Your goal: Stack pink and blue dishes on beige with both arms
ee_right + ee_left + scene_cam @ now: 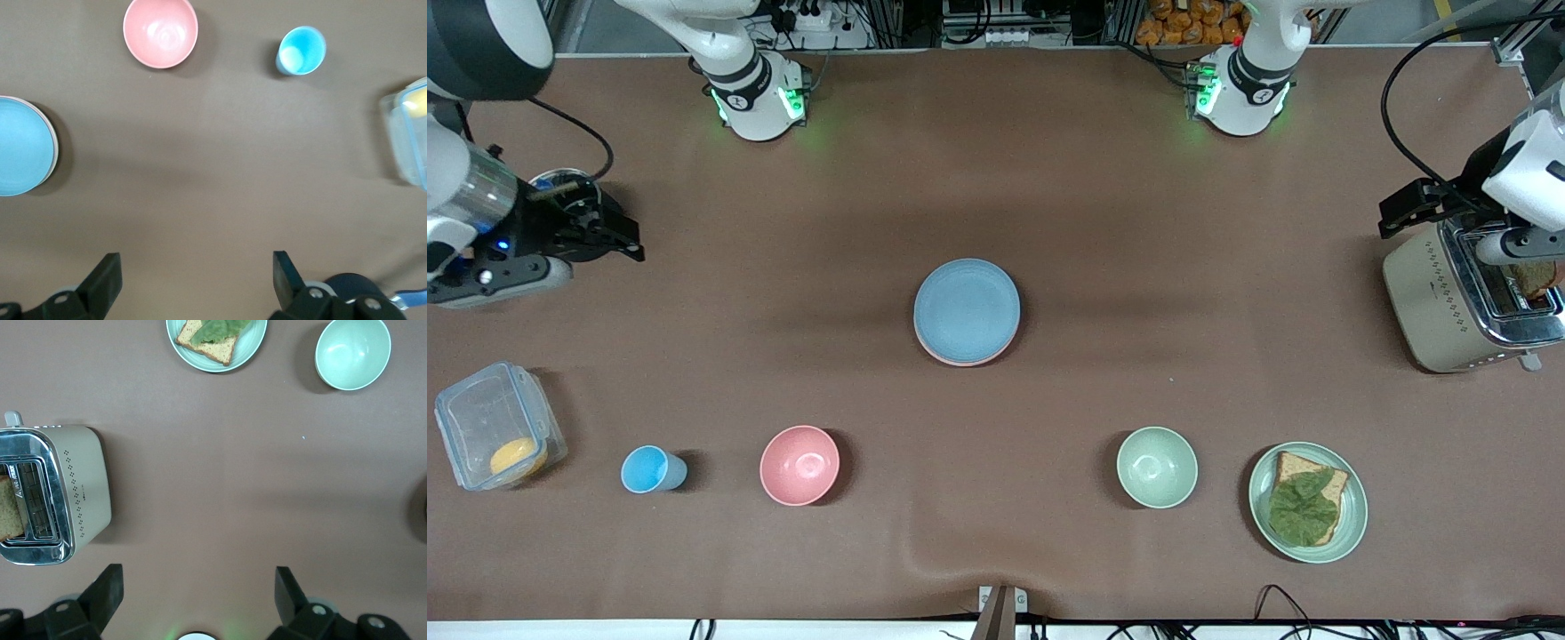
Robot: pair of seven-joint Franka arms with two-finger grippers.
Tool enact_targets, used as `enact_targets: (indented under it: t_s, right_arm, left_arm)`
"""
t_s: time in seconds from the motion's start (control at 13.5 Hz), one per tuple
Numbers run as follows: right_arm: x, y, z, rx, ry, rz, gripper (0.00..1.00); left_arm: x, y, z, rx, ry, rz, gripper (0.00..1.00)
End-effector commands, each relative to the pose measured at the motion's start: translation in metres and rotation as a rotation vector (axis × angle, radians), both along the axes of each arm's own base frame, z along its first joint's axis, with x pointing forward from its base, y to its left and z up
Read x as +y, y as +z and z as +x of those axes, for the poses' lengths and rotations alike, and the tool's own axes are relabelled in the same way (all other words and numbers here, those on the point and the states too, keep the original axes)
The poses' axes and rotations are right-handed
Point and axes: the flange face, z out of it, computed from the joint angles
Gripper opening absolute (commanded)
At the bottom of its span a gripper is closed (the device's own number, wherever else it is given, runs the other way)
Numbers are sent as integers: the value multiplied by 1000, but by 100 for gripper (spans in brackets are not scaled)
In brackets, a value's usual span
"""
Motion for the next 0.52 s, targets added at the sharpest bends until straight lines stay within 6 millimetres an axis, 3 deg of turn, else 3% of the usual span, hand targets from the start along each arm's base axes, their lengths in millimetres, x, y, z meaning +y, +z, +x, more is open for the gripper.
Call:
enact_targets:
  t_s: [0.0,0.15,0.44]
  right_arm:
    - [-8,11,-2,21,-60,-39,100]
    - [-3,25,-9,-2,-124,-46,100]
    - [-13,29,-11,-10,-141,-48,100]
  left_arm:
    - [0,11,-8,-4,-24,-10,100]
    - [-4,13,-9,0,-30,-10,100]
    - [-2,17,-9,-8,-26,-10,100]
